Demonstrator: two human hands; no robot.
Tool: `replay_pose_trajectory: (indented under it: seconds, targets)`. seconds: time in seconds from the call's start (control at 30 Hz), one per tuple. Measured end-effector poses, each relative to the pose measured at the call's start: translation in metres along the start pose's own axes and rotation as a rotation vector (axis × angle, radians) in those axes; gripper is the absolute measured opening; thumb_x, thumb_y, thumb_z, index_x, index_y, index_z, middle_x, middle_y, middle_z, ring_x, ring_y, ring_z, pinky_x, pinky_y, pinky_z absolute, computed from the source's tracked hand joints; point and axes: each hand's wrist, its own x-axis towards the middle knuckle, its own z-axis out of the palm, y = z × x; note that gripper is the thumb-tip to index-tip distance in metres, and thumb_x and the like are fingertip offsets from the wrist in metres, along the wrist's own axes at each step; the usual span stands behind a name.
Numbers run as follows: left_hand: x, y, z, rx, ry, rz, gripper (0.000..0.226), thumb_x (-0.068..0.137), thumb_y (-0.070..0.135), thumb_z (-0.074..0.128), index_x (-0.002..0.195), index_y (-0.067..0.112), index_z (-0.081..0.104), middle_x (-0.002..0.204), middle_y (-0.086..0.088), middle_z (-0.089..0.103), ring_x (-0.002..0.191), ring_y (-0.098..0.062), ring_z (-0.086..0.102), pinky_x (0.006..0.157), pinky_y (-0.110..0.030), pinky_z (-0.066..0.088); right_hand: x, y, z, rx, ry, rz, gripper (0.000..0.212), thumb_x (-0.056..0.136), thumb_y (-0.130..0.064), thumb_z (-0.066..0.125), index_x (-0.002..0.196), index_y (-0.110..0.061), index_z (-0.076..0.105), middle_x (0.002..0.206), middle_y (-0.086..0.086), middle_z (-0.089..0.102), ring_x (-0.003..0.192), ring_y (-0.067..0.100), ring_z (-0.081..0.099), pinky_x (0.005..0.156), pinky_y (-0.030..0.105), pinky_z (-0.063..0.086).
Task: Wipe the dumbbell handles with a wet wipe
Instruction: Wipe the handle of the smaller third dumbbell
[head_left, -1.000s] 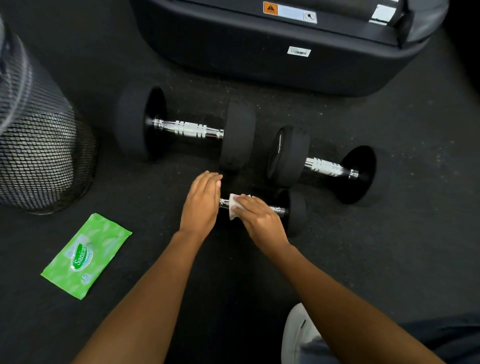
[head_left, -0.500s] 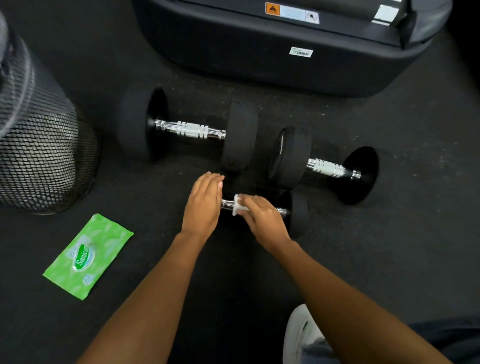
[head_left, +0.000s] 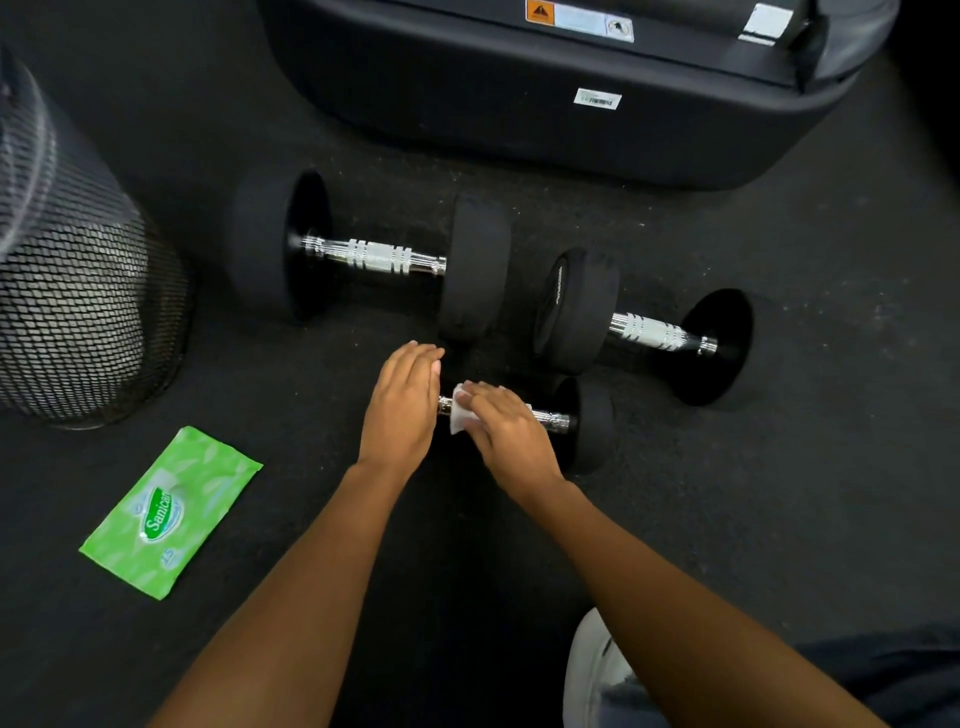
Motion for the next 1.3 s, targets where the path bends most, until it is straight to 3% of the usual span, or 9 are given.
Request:
replay_pose_trajectory:
  seconds: [0.17, 0.33, 0.43, 0.67, 0.8, 0.9, 1.07, 1.17, 1.3]
  targets:
    - [0.000, -0.003, 0.002, 0.006, 0.006, 0.016, 0.039, 0.100, 0.020, 0.029, 0.120, -0.001, 0.056, 0.123, -0.015, 0.057, 0.126, -0.027, 0.042, 0.107, -0.027, 0.026, 0.018, -0.024, 0.009, 0.053, 0.032, 0.077, 0.010, 0.080, 0.003, 0.060, 0.087, -0.004, 0.063, 0.088, 0.012, 0.067, 0.083, 0.028, 0.063, 0.091, 0.039, 0.047]
    - [-0.001, -0.004, 0.003, -0.011, -0.003, -0.006, 0.034, 0.100, 0.016, 0.032, 0.123, 0.003, 0.054, 0.128, -0.011, 0.054, 0.130, -0.022, 0.037, 0.110, -0.030, 0.027, 0.008, -0.011, 0.010, -0.020, 0.002, -0.016, 0.026, 0.077, 0.004, 0.066, 0.100, -0.005, 0.064, 0.111, 0.013, 0.066, 0.106, 0.026, 0.061, 0.102, 0.036, 0.037]
    - [0.000, -0.004, 0.004, -0.006, -0.003, -0.002, 0.037, 0.099, 0.018, 0.030, 0.124, 0.003, 0.054, 0.128, -0.011, 0.054, 0.130, -0.022, 0.037, 0.110, -0.030, 0.028, 0.003, -0.007, 0.008, -0.029, 0.012, -0.008, 0.032, 0.073, 0.007, 0.068, 0.103, -0.004, 0.063, 0.114, 0.015, 0.065, 0.109, 0.027, 0.060, 0.104, 0.039, 0.037]
    - [0.002, -0.004, 0.003, 0.000, 0.009, 0.011, 0.033, 0.099, 0.013, 0.034, 0.120, 0.000, 0.056, 0.124, -0.014, 0.057, 0.127, -0.025, 0.041, 0.108, -0.029, 0.027, 0.020, -0.030, 0.011, 0.021, 0.025, 0.082, 0.017, 0.073, 0.008, 0.062, 0.079, -0.007, 0.056, 0.077, 0.011, 0.064, 0.076, 0.028, 0.061, 0.095, 0.040, 0.045]
    - [0.001, -0.003, 0.003, -0.015, -0.001, -0.005, 0.033, 0.099, 0.014, 0.034, 0.122, 0.002, 0.054, 0.127, -0.013, 0.055, 0.129, -0.023, 0.038, 0.109, -0.030, 0.028, 0.013, -0.015, 0.010, -0.036, -0.019, -0.011, 0.020, 0.073, 0.008, 0.061, 0.082, -0.009, 0.056, 0.089, 0.007, 0.062, 0.086, 0.024, 0.059, 0.101, 0.033, 0.037]
    - [0.001, -0.003, 0.003, -0.010, -0.002, -0.006, 0.034, 0.099, 0.014, 0.033, 0.124, 0.002, 0.053, 0.128, -0.013, 0.055, 0.130, -0.023, 0.038, 0.109, -0.030, 0.027, 0.009, -0.009, 0.008, -0.086, -0.051, -0.027, 0.030, 0.068, 0.009, 0.066, 0.091, -0.008, 0.058, 0.105, 0.010, 0.062, 0.099, 0.025, 0.057, 0.104, 0.035, 0.037]
    - [0.002, -0.002, 0.002, -0.010, 0.008, -0.003, 0.032, 0.099, 0.012, 0.035, 0.121, 0.000, 0.055, 0.125, -0.014, 0.056, 0.128, -0.025, 0.040, 0.108, -0.029, 0.027, 0.016, -0.026, 0.010, -0.036, 0.009, 0.087, 0.025, 0.068, 0.010, 0.065, 0.085, -0.005, 0.056, 0.092, 0.012, 0.061, 0.087, 0.028, 0.057, 0.094, 0.038, 0.043]
    - [0.002, -0.002, 0.002, -0.001, 0.006, 0.010, 0.033, 0.100, 0.014, 0.034, 0.120, -0.001, 0.055, 0.124, -0.016, 0.057, 0.127, -0.027, 0.041, 0.107, -0.029, 0.027, 0.019, -0.025, 0.008, 0.002, 0.010, 0.042, 0.022, 0.069, 0.009, 0.065, 0.083, -0.005, 0.055, 0.085, 0.012, 0.061, 0.081, 0.028, 0.058, 0.089, 0.039, 0.046]
    - [0.001, -0.003, 0.001, -0.005, -0.007, 0.006, 0.039, 0.100, 0.021, 0.029, 0.122, 0.001, 0.054, 0.126, -0.014, 0.056, 0.129, -0.025, 0.039, 0.108, -0.027, 0.025, 0.017, -0.005, -0.003, -0.042, -0.109, -0.049, 0.026, 0.077, 0.002, 0.066, 0.102, -0.005, 0.058, 0.100, 0.013, 0.064, 0.094, 0.029, 0.060, 0.092, 0.036, 0.044]
